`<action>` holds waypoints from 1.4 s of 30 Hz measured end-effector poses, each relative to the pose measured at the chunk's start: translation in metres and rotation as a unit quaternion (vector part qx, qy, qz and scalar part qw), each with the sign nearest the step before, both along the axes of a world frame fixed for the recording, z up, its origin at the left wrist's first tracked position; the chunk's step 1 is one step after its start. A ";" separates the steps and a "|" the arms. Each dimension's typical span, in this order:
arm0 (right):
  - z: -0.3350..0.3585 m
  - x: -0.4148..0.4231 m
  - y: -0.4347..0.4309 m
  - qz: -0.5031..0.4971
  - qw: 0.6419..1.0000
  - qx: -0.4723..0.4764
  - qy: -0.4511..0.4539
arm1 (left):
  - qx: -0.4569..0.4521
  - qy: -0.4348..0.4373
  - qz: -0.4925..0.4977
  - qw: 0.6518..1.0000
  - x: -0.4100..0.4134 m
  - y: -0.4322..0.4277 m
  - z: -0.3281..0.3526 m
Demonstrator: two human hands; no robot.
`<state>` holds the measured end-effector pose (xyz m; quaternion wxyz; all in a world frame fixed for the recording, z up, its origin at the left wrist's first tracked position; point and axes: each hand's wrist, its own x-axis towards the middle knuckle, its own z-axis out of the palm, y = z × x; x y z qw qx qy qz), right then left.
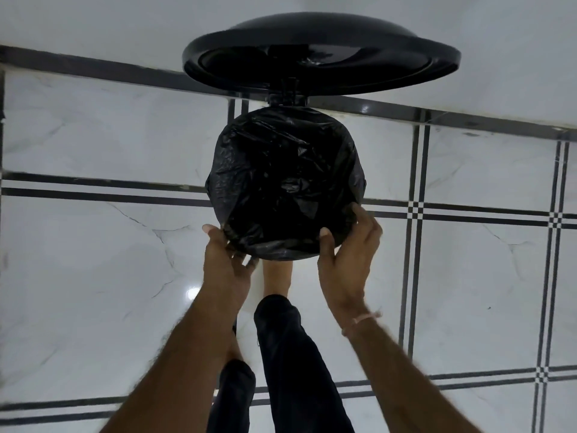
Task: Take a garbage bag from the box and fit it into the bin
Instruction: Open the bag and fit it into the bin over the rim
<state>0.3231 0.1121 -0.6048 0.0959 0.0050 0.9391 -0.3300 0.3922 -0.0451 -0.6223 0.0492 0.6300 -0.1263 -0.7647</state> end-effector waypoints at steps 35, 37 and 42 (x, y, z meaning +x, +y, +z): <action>-0.011 -0.129 -0.020 -0.174 0.961 -0.098 -0.193 | -0.268 -0.029 -0.268 0.925 -0.054 -0.089 0.005; -0.017 -0.147 -0.026 -0.169 0.957 -0.105 -0.213 | -0.250 -0.033 -0.298 0.921 -0.065 -0.102 0.003; -0.020 -0.197 -0.057 -0.069 0.951 -0.134 -0.271 | -0.296 -0.024 -0.401 0.866 -0.109 -0.122 -0.003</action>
